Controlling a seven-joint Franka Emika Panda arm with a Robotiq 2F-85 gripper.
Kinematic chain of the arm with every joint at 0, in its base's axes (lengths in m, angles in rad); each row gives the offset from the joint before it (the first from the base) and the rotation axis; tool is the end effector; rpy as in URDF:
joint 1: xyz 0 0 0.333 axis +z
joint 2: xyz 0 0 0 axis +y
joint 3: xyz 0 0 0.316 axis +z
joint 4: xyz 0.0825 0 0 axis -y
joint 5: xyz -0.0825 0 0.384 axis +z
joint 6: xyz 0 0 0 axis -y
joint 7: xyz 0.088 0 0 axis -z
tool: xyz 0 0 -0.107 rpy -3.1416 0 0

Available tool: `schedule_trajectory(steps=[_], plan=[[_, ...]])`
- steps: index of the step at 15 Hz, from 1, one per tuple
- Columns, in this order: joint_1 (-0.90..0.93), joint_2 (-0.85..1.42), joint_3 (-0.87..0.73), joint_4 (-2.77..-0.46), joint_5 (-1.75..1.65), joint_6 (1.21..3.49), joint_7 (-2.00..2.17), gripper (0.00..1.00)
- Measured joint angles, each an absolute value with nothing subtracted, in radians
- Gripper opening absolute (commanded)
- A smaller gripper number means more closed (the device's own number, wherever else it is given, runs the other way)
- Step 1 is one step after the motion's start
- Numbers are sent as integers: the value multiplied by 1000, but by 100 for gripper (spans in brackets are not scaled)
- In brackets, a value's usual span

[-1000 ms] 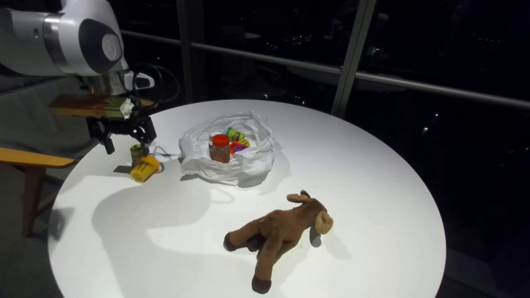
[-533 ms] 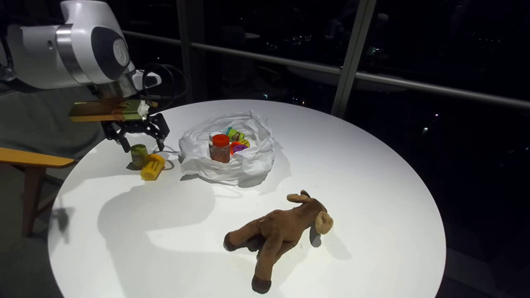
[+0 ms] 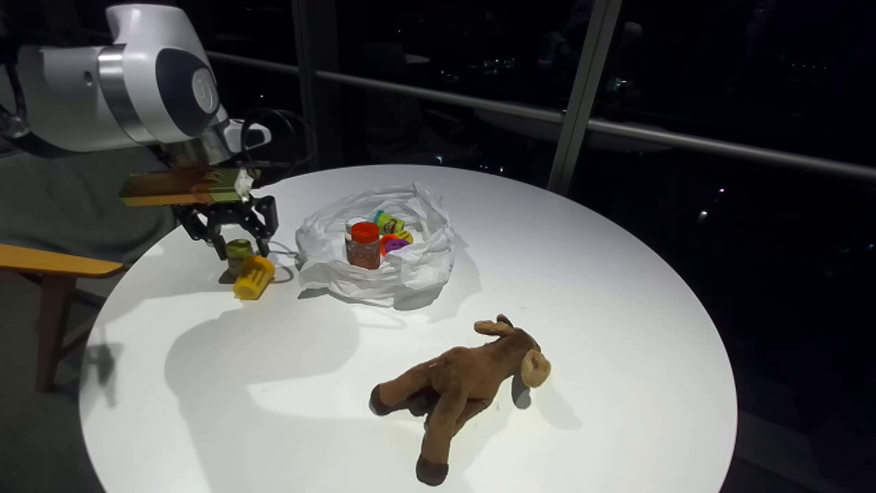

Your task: Put the objects in the plastic

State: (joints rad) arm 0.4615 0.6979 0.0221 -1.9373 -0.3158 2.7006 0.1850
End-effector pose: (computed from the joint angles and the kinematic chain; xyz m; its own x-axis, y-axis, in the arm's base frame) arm 0.5424 0.2965 0.1247 0.8348 0.5458 0.0722 0.5352 -0.8353 0.1260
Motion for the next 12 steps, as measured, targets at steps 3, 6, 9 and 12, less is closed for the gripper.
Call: schedule_trajectory(steps=[3,6,9,12], plan=[[447,698,36,-1942,-316,2714,159,18],[436,689,41,-1943,-316,2719,147,18],[438,661,41,-1927,-315,2717,153,18],[443,602,22,-1889,-315,2709,175,18]])
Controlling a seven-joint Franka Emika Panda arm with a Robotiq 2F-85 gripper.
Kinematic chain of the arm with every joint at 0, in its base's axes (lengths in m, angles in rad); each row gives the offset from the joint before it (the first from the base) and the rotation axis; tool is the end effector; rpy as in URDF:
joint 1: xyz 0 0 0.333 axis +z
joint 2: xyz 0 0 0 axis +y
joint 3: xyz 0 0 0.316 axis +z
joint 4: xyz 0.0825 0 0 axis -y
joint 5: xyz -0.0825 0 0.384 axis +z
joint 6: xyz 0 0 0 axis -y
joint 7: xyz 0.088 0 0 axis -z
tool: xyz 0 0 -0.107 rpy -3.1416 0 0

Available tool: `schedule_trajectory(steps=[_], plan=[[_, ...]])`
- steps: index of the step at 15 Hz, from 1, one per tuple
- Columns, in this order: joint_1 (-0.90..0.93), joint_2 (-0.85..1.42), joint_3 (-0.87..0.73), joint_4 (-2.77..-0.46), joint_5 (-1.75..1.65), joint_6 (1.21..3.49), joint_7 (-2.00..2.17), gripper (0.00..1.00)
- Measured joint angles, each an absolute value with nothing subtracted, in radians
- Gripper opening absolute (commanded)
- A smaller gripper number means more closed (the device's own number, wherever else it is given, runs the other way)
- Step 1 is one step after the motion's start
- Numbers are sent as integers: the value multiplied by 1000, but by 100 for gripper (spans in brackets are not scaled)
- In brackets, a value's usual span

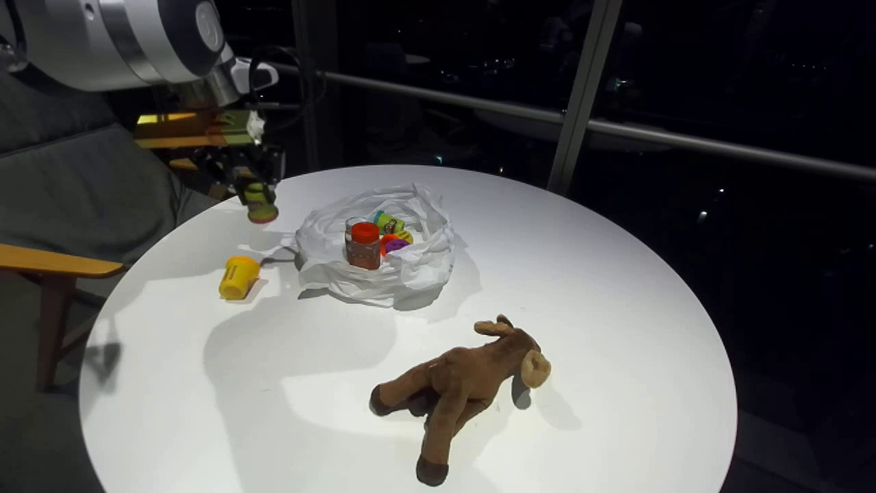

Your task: Put the objects in the plastic

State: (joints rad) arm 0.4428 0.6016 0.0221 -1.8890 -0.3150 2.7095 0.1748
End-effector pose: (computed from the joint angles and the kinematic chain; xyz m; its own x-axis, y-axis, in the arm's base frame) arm 0.5792 0.3016 0.2052 0.8195 0.5287 0.2213 0.5099 -0.8488 0.1395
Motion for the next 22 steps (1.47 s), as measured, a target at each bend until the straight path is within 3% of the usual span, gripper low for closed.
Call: schedule_trajectory(steps=[5,13,22], plan=[[449,563,-88,-1803,-360,2698,251,18],[421,738,-199,-1675,-373,2702,338,18],[341,834,-159,-1589,-311,2695,323,18]])
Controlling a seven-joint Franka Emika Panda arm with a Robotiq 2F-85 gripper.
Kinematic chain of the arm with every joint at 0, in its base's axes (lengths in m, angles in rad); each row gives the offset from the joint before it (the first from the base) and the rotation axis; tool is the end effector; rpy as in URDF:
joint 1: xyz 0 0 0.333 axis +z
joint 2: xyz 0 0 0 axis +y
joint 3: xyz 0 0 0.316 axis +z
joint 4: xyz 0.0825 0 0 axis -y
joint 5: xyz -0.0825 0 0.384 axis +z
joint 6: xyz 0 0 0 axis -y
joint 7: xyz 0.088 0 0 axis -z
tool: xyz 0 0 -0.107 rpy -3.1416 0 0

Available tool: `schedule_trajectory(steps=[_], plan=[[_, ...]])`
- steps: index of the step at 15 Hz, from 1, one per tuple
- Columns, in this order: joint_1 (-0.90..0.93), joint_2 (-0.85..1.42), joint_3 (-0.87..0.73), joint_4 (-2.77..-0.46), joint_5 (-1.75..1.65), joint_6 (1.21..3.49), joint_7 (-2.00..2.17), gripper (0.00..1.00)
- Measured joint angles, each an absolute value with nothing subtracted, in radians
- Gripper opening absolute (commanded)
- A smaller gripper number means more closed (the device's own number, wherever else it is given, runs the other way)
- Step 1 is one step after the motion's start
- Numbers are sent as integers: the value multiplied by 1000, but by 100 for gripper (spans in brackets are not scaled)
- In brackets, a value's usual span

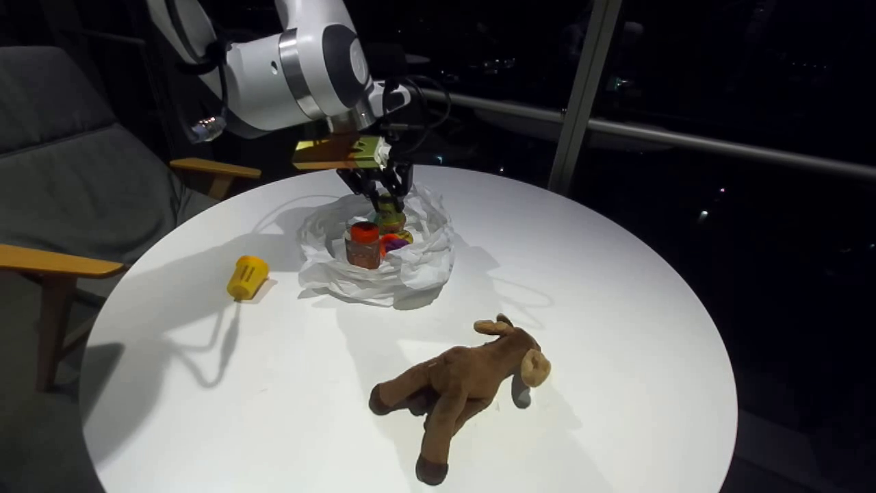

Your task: Put the objects in the plastic

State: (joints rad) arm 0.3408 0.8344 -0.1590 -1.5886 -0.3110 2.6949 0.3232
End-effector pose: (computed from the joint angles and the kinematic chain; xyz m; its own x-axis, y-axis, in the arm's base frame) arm 0.7003 0.1577 0.1733 0.9292 0.2154 0.3004 0.1487 -0.9618 0.2297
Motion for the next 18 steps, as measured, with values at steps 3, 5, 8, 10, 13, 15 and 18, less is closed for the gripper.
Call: schedule_trajectory(steps=[3,5,8,10,13,15,18], plan=[[312,835,-106,-1586,-267,2678,280,68],[307,835,-89,-1585,-254,2645,266,75],[313,835,-83,-1581,-253,2629,266,99],[328,824,-83,-1575,-253,2630,268,100],[377,772,-84,-1579,-253,2602,285,100],[415,716,-76,-1591,-254,2512,290,100],[445,622,-26,-1644,-256,2336,287,100]])
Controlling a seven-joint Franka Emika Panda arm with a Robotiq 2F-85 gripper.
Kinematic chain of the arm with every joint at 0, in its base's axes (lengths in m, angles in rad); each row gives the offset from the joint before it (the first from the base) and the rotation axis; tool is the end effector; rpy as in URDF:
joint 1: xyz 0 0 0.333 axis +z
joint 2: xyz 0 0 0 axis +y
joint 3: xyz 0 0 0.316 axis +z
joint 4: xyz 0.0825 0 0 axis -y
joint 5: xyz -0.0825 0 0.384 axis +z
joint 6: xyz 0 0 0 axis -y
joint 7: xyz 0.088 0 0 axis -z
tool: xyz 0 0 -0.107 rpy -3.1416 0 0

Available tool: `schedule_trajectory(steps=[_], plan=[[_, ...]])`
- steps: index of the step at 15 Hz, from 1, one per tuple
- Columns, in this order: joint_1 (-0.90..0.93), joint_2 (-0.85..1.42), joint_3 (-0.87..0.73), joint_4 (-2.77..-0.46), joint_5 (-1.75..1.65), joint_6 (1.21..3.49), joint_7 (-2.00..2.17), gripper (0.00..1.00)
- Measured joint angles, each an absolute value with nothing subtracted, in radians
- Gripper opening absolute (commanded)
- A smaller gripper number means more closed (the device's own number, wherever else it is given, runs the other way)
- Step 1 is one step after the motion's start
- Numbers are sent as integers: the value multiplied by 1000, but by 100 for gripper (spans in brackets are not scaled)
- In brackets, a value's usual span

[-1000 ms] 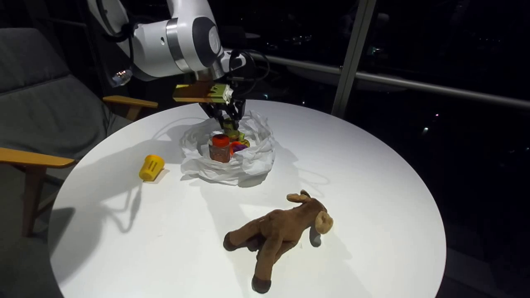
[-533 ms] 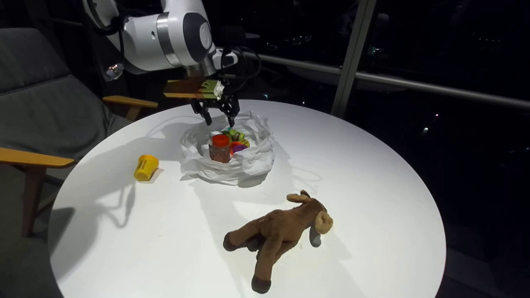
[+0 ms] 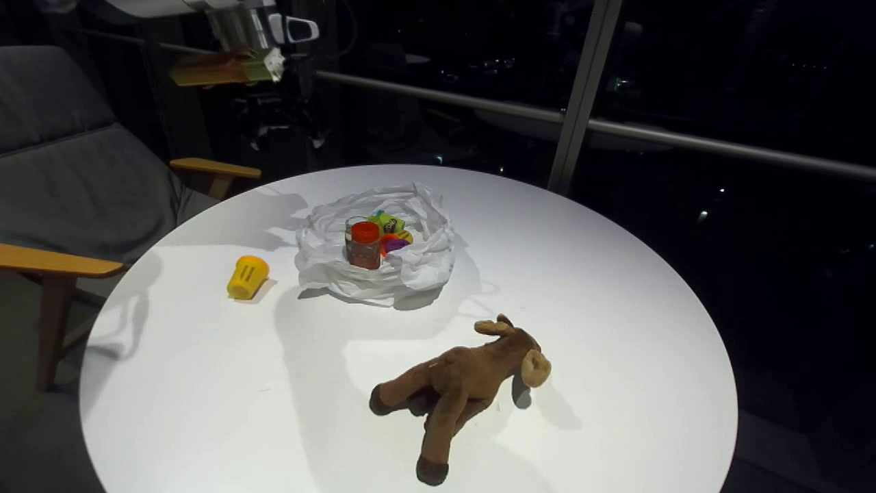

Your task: Put the objects in the plastic

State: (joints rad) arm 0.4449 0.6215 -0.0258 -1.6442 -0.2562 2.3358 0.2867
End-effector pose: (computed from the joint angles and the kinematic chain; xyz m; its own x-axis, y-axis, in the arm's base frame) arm 0.6352 0.2809 0.2594 0.9439 0.3123 0.1073 0.2894 -0.9389 0.1865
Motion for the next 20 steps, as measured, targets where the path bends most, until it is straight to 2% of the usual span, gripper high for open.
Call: schedule_trajectory(steps=[4,8,14,20], plan=[[454,521,41,-1754,-258,2158,286,100],[422,492,91,-1864,-248,2140,254,100],[355,554,126,-1977,-226,2224,171,100],[302,621,131,-2022,-208,2455,104,100]])
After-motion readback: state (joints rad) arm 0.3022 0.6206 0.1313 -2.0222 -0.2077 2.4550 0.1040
